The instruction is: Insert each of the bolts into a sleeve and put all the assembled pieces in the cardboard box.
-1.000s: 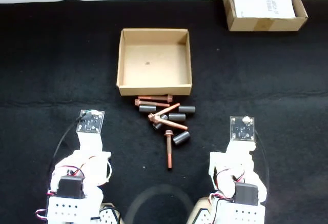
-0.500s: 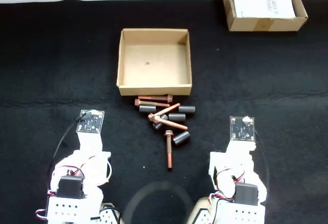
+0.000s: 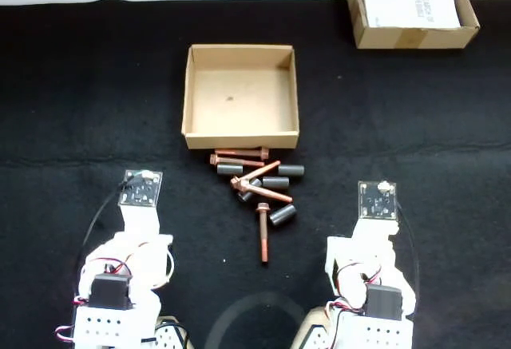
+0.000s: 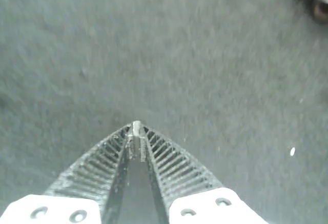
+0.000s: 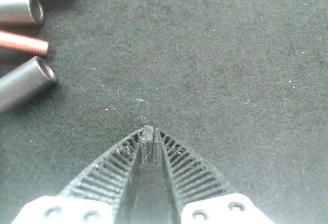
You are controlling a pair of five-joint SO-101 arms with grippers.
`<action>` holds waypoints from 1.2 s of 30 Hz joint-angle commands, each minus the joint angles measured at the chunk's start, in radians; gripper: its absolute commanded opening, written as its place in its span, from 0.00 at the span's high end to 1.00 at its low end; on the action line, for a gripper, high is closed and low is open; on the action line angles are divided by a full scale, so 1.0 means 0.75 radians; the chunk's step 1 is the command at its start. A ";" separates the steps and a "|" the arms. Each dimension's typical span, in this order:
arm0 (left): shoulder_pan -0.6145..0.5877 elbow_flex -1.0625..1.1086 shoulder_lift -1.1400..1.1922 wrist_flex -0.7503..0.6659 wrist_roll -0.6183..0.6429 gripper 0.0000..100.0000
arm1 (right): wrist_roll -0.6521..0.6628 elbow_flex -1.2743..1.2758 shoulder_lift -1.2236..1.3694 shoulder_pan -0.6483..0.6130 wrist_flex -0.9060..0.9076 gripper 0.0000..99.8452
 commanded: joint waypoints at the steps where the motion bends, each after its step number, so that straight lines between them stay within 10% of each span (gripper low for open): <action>1: -0.013 -0.021 -0.017 -0.133 -0.006 0.99 | -0.004 0.183 -0.015 0.015 0.003 0.99; 19: -0.165 -1.186 -0.021 -0.125 0.000 0.99 | -0.004 0.183 -0.015 0.015 0.003 0.99; 36: -0.177 -1.587 -0.015 0.667 0.002 0.99 | -0.004 0.183 -0.015 0.015 0.003 0.99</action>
